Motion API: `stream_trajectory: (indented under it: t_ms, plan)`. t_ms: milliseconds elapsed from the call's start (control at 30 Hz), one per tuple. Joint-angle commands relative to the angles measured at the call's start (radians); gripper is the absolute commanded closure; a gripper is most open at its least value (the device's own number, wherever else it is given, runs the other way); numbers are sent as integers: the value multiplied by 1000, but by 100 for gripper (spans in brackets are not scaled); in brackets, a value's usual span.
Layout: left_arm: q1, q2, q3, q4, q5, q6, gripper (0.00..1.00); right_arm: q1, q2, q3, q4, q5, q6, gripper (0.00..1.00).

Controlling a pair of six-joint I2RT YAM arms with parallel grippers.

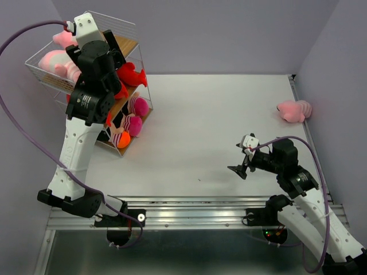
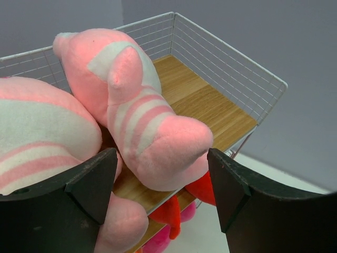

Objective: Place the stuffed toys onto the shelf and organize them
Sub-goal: Place the stuffed toy onto shelf

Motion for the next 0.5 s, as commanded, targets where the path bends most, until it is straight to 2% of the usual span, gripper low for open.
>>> stream_trajectory:
  t_ms: [0, 467]
  plan:
    - [16, -43, 58, 9, -25, 19, 19, -5, -6, -5, 43, -14, -5, 0]
    - [16, -50, 82, 52, 1, 40, 17, -5, -3, -3, 43, -14, -7, 0]
